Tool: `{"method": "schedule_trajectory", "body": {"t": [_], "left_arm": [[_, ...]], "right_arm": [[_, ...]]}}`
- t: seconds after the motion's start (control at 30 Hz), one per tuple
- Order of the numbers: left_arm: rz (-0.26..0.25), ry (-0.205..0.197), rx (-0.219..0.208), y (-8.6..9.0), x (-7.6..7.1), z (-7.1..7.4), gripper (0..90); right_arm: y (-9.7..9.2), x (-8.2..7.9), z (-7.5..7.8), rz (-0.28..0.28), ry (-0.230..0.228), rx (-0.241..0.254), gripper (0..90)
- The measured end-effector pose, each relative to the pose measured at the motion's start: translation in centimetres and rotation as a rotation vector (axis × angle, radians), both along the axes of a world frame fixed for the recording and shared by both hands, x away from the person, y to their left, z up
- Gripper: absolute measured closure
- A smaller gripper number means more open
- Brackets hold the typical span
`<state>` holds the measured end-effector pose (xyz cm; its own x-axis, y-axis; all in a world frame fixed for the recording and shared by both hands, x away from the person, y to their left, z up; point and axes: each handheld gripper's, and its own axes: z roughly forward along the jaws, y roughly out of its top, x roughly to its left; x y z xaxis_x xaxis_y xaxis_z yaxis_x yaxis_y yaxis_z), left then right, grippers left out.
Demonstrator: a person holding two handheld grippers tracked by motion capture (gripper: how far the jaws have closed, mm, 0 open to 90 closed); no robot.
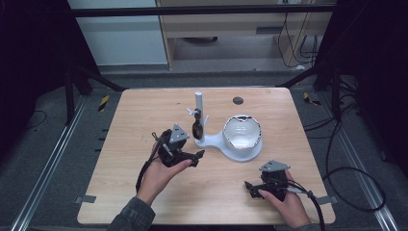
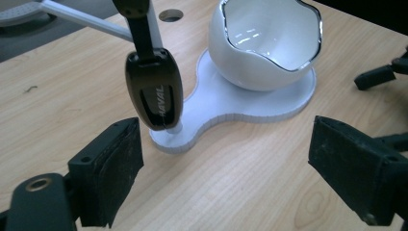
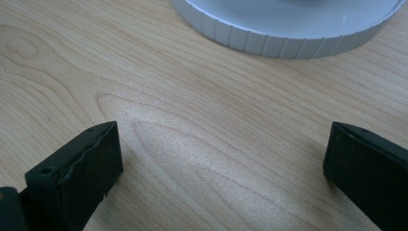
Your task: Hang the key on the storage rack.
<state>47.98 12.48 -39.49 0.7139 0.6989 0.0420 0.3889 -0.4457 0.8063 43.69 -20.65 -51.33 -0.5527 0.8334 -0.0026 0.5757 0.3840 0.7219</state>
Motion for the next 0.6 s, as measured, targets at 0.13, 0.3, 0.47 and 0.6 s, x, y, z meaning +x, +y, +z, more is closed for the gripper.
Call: {"method": "schedule_trajectory", "body": {"t": [0.13,0.3,0.47,0.6], "left_arm": [[-0.021,-0.006,0.025,0.6,-0.7,-0.5,7.9],[-0.014,-0.001,0.022,1.8,-1.6,-1.3,7.1],[-0.001,0.022,0.031,3.1,-2.4,-3.0,6.5],[0.015,0.027,0.072,3.8,-3.3,-4.6,6.3]], "right_arm": [[0.0,0.0,0.0,0.000,-0.001,0.000,0.5],[0.0,0.0,0.0,0.000,-0.001,-0.001,0.5],[0.0,0.0,0.0,-0.002,0.001,0.002,0.5],[0.0,0.0,0.0,-0.002,0.000,0.001,0.4]]}}
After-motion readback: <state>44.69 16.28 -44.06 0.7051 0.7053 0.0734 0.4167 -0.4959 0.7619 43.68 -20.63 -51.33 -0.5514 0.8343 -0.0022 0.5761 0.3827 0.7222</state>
